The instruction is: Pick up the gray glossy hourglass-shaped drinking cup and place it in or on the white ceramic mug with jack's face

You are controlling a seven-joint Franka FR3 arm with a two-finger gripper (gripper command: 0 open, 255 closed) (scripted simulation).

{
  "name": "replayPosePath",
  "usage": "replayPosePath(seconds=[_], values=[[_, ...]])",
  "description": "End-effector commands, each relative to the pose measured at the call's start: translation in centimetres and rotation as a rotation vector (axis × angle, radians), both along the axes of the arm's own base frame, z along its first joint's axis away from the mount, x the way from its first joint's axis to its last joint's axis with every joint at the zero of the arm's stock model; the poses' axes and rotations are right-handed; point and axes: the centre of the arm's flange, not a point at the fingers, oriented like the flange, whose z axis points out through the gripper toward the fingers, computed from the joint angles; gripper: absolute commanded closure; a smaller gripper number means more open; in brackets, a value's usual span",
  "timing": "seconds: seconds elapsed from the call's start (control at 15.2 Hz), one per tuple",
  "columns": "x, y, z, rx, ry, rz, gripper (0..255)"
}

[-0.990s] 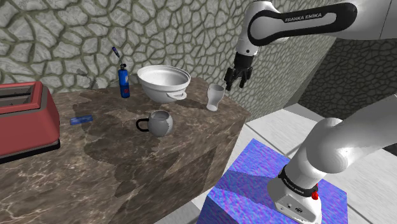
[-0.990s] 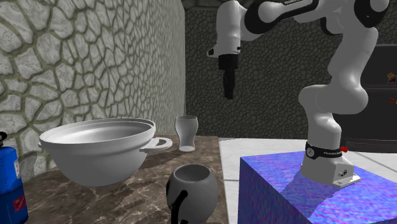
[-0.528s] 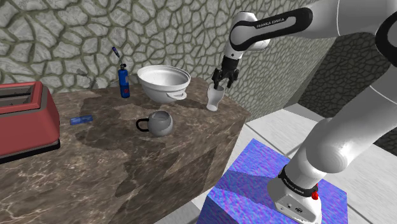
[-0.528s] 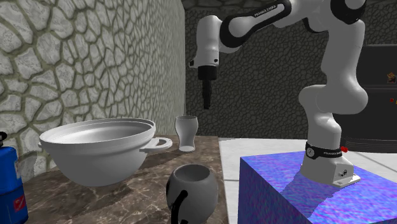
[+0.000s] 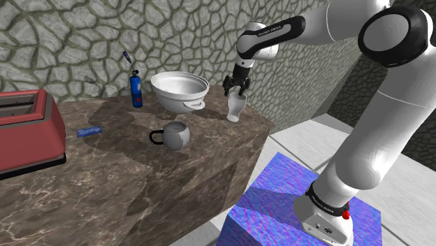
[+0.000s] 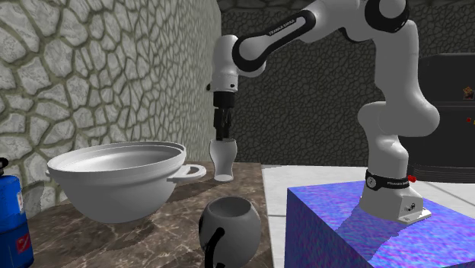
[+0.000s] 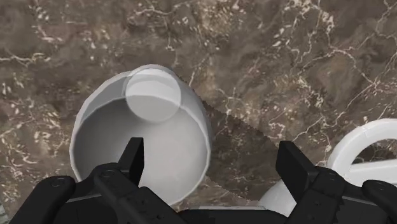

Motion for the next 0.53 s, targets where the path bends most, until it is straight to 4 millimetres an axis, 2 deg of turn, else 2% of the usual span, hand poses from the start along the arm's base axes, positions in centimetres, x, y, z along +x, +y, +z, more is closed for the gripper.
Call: replayPosePath(seconds=[0.0,0.4,0.46], values=[[0.8,-0.4,-0.9,0.002,-0.004,-0.005,0],[1.0,-0.2,-4.4,0.002,-0.004,-0.005,0],[1.0,-0.2,-4.4,0.002,-0.004,-0.005,0]])
